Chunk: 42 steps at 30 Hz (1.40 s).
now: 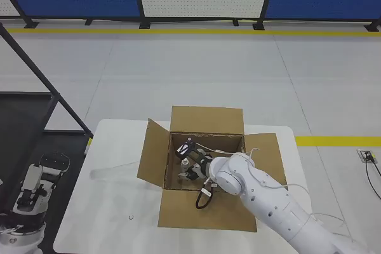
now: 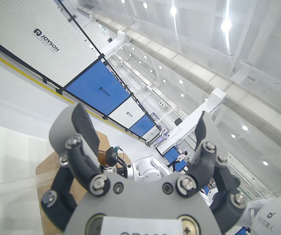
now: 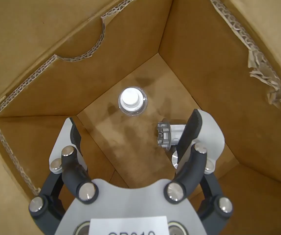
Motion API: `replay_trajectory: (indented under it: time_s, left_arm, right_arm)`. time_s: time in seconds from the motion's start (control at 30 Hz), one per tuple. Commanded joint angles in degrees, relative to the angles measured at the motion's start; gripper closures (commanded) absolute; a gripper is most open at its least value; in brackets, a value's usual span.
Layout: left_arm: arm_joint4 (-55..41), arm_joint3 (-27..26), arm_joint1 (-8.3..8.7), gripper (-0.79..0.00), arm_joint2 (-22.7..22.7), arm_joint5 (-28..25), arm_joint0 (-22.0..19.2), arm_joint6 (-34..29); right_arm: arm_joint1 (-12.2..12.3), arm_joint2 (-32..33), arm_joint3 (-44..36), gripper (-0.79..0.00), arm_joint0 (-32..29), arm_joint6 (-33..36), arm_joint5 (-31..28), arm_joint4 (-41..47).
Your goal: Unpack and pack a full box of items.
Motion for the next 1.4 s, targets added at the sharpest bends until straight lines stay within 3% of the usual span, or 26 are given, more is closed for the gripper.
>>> replay_trajectory:
  time_s: [0.0,0.17,0.2,0.4,0.47,0.53,0.77,1.0,1.17,1.37]
  left_arm:
    - [-0.11,-0.07,0.06,-0.785,-0.1,-0.11,0.22,0.19]
    - [-0.1,-0.25,0.22,-0.785,-0.29,0.14,0.34,0.42]
    - [-0.04,-0.25,0.26,-0.785,-0.26,0.2,0.31,0.47]
    - [0.43,-0.11,0.45,-0.785,0.15,0.54,-0.17,0.75]
    - [0.67,0.01,0.52,-0.785,0.28,0.68,-0.39,0.88]
    - [0.8,0.13,0.59,-0.785,0.47,0.82,-0.57,0.89]
    - [1.41,0.35,0.82,-0.785,1.05,1.29,-1.24,1.25]
    - [2.17,0.63,1.02,-0.785,2.16,1.69,-2.01,1.65]
    - [2.6,0.51,1.15,-0.785,3.07,1.95,-2.63,1.86]
    - [3.23,1.35,1.34,-0.785,4.78,2.6,-3.49,1.22]
  right_arm:
    - [-1.44,-1.3,3.28,-0.785,1.42,-0.55,1.03,-0.11]
    - [-4.26,-3.41,8.6,-0.785,3.19,-2.82,0.62,0.37]
    - [-4.76,-3.7,9.54,-0.662,3.42,-3.15,0.52,0.5]
    - [-7.31,-4.72,15.03,-0.265,4.9,-3.76,-1.26,1.41]
    - [-7.97,-4.82,16.46,-0.175,5.25,-3.89,-1.99,1.65]
    - [-8.53,-4.89,17.73,0.0,5.57,-4.15,-2.48,1.57]
    - [-9.56,-3.89,20.23,0.0,6.19,-6.3,-4.83,1.52]
    - [-7.85,-0.56,17.28,0.0,5.13,-7.38,-6.24,-0.72]
    - [-4.8,3.7,8.74,0.0,1.42,-6.86,-4.35,-5.05]
    - [0.07,12.34,-8.93,0.0,-7.83,-4.52,-0.45,-12.45]
